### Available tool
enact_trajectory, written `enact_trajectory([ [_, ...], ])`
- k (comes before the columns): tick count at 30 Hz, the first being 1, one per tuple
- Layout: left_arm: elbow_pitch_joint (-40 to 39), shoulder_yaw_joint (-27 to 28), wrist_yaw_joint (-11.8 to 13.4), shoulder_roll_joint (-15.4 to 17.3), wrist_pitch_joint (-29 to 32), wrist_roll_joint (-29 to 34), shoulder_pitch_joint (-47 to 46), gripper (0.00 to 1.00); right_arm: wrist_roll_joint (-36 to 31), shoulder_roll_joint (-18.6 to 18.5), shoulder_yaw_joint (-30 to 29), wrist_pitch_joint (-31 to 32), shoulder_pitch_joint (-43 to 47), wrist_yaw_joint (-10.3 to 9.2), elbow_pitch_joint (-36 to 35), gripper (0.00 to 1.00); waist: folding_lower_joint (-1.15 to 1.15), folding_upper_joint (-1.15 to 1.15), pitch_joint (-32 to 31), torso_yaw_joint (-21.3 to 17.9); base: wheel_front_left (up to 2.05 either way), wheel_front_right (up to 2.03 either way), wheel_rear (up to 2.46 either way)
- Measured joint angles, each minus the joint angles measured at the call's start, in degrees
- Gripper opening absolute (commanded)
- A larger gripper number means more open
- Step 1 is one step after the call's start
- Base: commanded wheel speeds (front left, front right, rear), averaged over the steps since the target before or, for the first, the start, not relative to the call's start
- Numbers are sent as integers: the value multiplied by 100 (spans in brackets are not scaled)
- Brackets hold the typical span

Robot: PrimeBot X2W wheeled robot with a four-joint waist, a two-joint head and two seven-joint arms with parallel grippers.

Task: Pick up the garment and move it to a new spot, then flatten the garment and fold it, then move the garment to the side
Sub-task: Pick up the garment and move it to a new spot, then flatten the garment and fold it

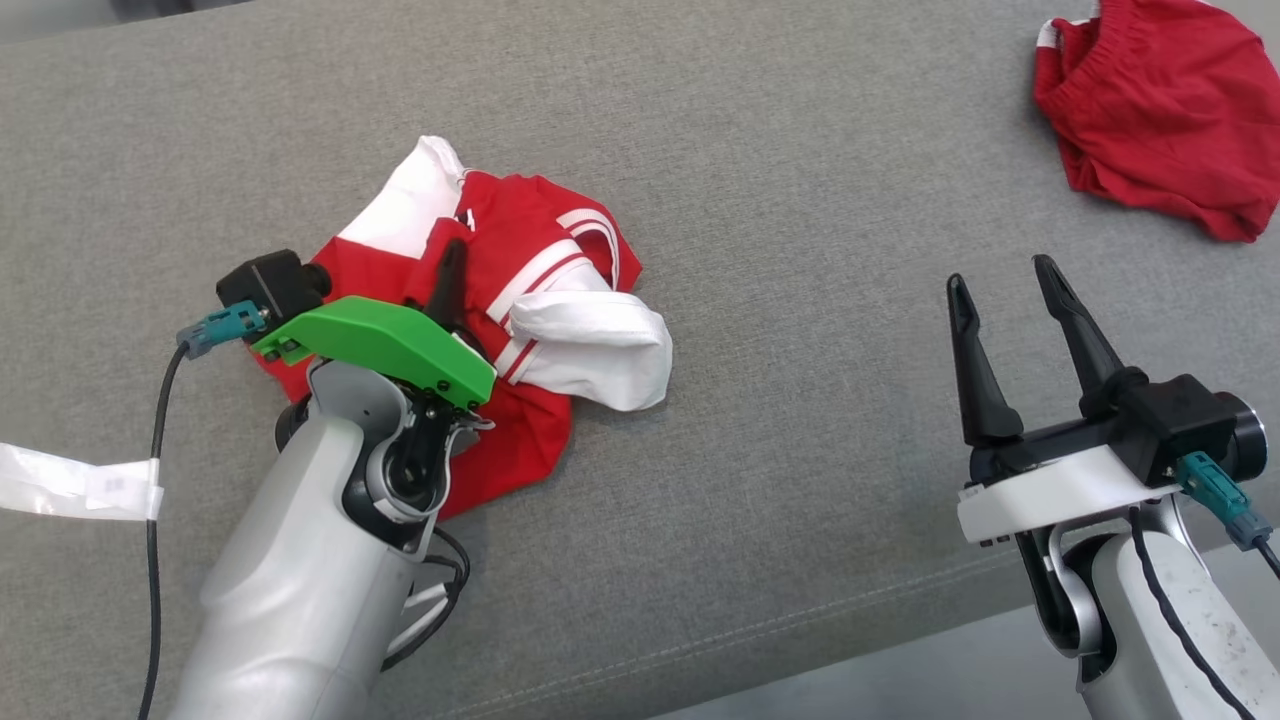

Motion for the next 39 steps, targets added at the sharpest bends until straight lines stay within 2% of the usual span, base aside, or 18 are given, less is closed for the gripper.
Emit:
enact_trajectory([
  [2, 55, -54, 0, -1, 16, -19, 9, 4, 0, -11, 31, 16, 35, 12, 18, 100, 0, 0, 5, 88, 0, 0, 0],
  [3, 79, -94, 0, -2, 47, -20, 14, 13, 0, -24, 38, 52, 63, 45, 32, 100, 0, 0, 8, 132, 0, 0, 0],
  [7, 151, -176, 0, -21, 91, -109, 126, 27, -8, -41, 103, 71, 92, 53, 68, 100, 0, 0, 10, 315, 0, 0, 0],
  [9, 192, -187, 0, -21, 109, -193, 218, 48, -30, -36, 160, 103, 91, 101, 74, 100, 0, 0, 5, 405, 0, 0, 0],
  [10, 198, -207, -1, -21, 108, -246, 248, 84, -40, -32, 202, 116, 91, 104, 77, 100, 0, 0, 1, 450, 0, 0, 0],
  [11, 197, -218, -10, -21, 108, -271, 265, 100, -43, -27, 245, 136, 91, 132, 89, 100, 0, 0, -4, 493, 0, 0, 0],
  [17, 94, -289, -138, -27, 107, -459, 318, 100, 83, 177, 630, 276, 93, 410, 235, 100, 0, 0, -50, 748, 0, 0, 0],
  [21, -75, -337, -260, -26, 80, -797, 375, 100, 236, 415, 903, 354, 92, 612, 365, 100, 0, 0, -108, 888, 0, 0, 0],
  [27, -266, -521, -304, -26, 56, -1076, 447, 100, 682, 624, 998, 463, 82, 758, 590, 100, 0, 0, -223, 1014, 0, 0, 0],
  [31, -354, -648, -303, -25, 13, -1126, 484, 100, 1663, 801, 768, 681, 91, 751, 872, 100, 0, 0, -263, 1089, 0, 0, 0],
  [39, -407, -764, -300, -25, -52, -1137, 518, 100, 3412, 768, 628, 1103, 116, 805, 1213, 100, 0, 0, -260, 1171, 0, 0, 0],
])
